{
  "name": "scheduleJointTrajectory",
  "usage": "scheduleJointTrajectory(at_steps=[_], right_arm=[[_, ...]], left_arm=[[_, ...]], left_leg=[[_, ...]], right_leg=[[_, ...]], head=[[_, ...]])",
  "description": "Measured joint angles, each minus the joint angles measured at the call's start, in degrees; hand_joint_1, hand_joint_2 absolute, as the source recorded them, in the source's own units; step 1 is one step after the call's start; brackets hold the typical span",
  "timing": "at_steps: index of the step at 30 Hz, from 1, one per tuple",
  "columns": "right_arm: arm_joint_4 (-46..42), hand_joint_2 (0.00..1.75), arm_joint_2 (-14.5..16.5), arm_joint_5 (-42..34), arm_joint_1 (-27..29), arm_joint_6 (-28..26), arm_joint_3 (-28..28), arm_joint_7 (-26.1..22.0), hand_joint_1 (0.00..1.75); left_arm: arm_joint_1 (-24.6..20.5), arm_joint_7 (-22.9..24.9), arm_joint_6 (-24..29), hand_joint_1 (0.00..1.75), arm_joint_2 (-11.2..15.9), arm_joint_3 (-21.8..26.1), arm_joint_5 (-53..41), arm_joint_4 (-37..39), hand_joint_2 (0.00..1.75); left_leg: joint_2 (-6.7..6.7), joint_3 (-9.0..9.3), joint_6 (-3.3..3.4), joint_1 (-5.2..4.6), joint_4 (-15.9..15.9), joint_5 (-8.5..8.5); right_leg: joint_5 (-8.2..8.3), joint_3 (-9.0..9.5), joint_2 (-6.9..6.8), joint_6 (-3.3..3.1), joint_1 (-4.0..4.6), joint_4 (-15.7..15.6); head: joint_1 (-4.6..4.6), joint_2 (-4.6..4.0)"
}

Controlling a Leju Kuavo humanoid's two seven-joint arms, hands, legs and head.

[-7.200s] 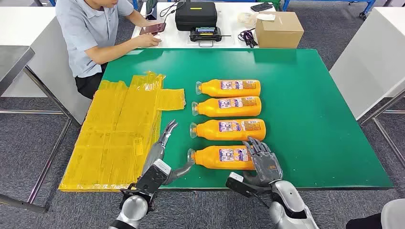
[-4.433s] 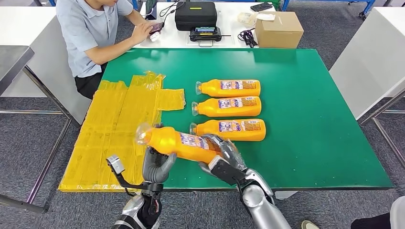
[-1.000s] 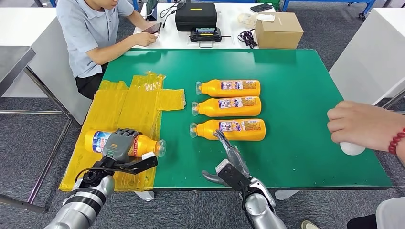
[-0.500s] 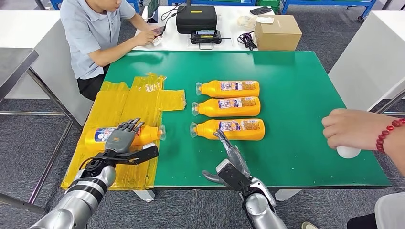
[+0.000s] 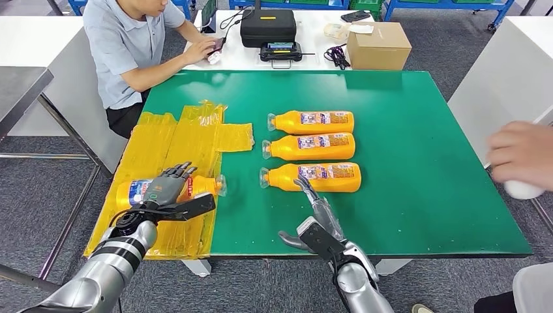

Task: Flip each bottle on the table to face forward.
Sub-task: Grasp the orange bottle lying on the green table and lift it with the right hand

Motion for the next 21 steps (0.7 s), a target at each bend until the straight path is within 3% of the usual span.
scheduleJointTrajectory(at_steps=[8, 16, 21], right_arm=[[0.1, 1.75, -0.1, 0.2, 0.2, -0.5, -0.7, -0.3, 0.00], [-0.5, 1.75, -0.1, 0.7, 1.6, -0.7, -2.1, -0.3, 0.00], [-0.6, 1.75, -0.1, 1.0, 2.0, -0.8, -2.7, -0.4, 0.00]], left_arm=[[1.1, -2.1, 3.6, 0.00, -1.5, 0.0, -0.4, -1.3, 1.75], [6.3, -3.7, 0.3, 0.00, -4.7, -3.1, 2.6, -11.2, 1.75], [8.2, -3.5, -0.2, 0.00, -5.2, -4.2, 3.2, -14.3, 1.75]], left_leg=[[-0.04, 0.03, 0.00, -0.01, 0.0, 0.01], [-0.08, -0.43, 0.06, -0.03, 0.0, 0.06], [-0.06, -0.65, 0.06, -0.02, 0.1, 0.08]], right_leg=[[0.01, -0.05, -0.02, 0.01, 0.00, 0.0], [0.10, -0.47, -0.05, 0.12, -0.03, 0.0], [0.11, -0.73, -0.05, 0.14, -0.02, 0.0]], head=[[-0.02, 0.00], [0.00, 0.00], [-0.01, 0.00]])
